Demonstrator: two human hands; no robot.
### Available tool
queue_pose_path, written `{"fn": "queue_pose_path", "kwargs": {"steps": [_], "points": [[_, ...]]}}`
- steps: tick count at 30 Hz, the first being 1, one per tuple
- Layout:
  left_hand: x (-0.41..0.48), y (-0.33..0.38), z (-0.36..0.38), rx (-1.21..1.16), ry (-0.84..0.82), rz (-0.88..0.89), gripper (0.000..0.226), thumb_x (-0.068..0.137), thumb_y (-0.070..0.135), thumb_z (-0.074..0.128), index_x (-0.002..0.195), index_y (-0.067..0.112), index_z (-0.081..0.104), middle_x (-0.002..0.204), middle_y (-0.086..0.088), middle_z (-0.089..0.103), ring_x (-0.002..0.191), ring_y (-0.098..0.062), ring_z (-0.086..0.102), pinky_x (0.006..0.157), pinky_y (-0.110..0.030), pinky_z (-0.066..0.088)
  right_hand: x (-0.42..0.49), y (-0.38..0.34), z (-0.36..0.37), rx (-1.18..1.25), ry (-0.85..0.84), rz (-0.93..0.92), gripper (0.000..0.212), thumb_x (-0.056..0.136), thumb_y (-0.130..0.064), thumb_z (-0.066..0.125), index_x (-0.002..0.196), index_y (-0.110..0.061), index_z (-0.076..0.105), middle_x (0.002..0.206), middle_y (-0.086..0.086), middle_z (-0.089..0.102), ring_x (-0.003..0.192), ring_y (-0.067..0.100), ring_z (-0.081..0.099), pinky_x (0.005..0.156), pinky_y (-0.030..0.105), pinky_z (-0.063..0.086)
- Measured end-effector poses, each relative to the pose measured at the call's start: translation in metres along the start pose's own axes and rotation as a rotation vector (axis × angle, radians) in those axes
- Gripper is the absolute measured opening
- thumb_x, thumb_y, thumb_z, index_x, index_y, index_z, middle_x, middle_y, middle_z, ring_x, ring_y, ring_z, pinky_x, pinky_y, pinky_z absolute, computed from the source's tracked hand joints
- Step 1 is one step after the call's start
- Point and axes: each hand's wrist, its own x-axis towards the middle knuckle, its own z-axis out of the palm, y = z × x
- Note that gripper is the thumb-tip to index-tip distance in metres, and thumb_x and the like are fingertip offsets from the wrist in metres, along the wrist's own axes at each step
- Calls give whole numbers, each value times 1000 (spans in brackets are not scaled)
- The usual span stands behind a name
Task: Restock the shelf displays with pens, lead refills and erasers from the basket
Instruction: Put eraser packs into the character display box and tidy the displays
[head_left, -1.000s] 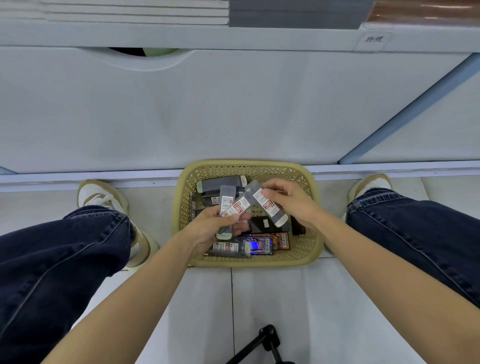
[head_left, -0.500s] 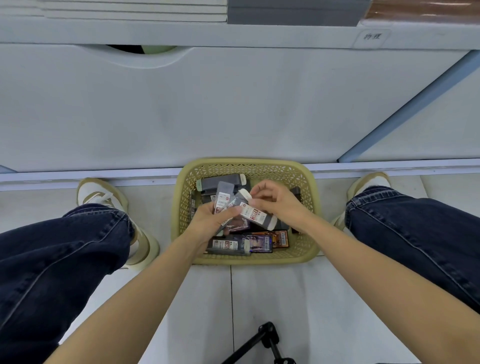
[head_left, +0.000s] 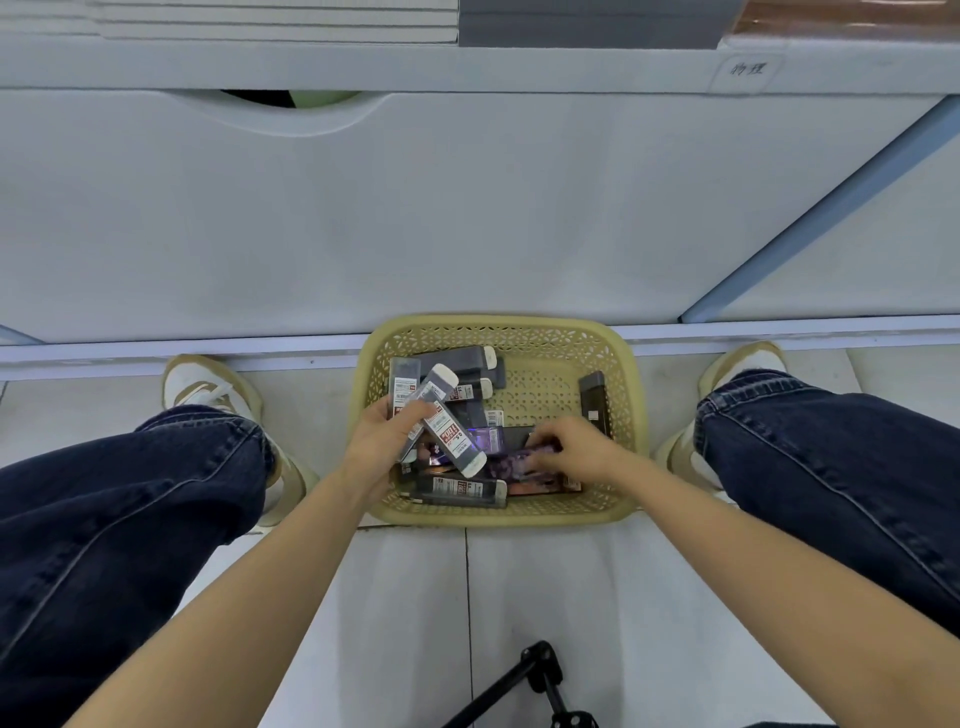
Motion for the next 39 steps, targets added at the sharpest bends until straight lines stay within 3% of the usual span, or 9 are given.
{"fn": "queue_pose_path", "kwargs": {"steps": [3, 5, 8, 12, 16, 19, 30, 35, 39], "points": [[-5, 8, 2, -4, -10, 53, 22, 91, 13, 63, 111, 3, 63, 86, -12, 73, 74, -26, 58, 47, -24, 46, -6, -3, -37, 168, 78, -16, 12, 89, -25, 67, 99, -18, 66, 102, -4, 68, 94, 11, 61, 84, 24, 46], [-11, 18, 6, -46, -22, 86, 22, 93, 15, 61, 112, 4, 61, 90, -15, 73, 79, -27, 64, 58, -29, 51, -12, -13, -56, 471, 143, -32, 17, 88, -19, 69, 103, -16, 65, 103, 0, 71, 90, 11, 66, 76, 20, 52], [-23, 38, 13, -166, -55, 132, 11, 95, 16, 58, 105, 12, 60, 73, -10, 72, 65, -22, 70, 52, -29, 56, -22, -40, -70, 740, 171, -119, 32, 85, -12, 71, 116, -19, 62, 99, 0, 75, 89, 14, 71, 69, 21, 54], [-44, 69, 22, -238, -81, 246, 8, 93, 19, 63, 96, 13, 59, 67, -5, 69, 56, -18, 65, 52, -29, 56, -32, -85, -77, 829, 113, -229, 35, 82, -10, 72, 114, -18, 60, 101, 3, 74, 92, 18, 71, 74, 28, 55], [-74, 96, 24, -231, -90, 400, 24, 89, 17, 67, 107, 1, 63, 90, -12, 74, 72, -23, 70, 69, -38, 59, -50, -132, -82, 817, 123, -357, 33, 81, -7, 74, 110, -15, 61, 103, 1, 72, 92, 14, 69, 72, 27, 57], [-97, 114, 17, -124, -56, 509, 35, 82, 12, 75, 112, -4, 64, 95, -15, 73, 70, -16, 69, 65, -28, 56, -69, -159, -88, 751, 186, -431, 30, 79, -7, 76, 106, -14, 62, 95, -3, 73, 85, 9, 68, 67, 22, 55], [-195, 212, -13, -2, -67, 819, 14, 84, 9, 74, 89, 13, 61, 58, 7, 64, 44, -4, 51, 42, -16, 40, -144, -277, -155, 562, 519, -808, 30, 93, -11, 61, 122, -19, 57, 104, 18, 70, 87, 19, 69, 71, 30, 56], [-241, 283, -39, -91, -70, 952, 12, 95, 22, 61, 92, 10, 59, 61, 3, 59, 48, -8, 50, 48, -19, 42, -184, -343, -213, 463, 542, -937, 25, 89, -10, 67, 105, -28, 58, 92, -5, 75, 85, 12, 71, 72, 29, 56], [-259, 334, -71, -180, 41, 1024, 9, 93, 18, 63, 90, 9, 63, 56, 1, 61, 48, -13, 50, 50, -24, 42, -211, -391, -259, 484, 695, -1028, 23, 90, -3, 63, 96, -22, 52, 83, -3, 73, 74, 11, 71, 64, 27, 57]]}}
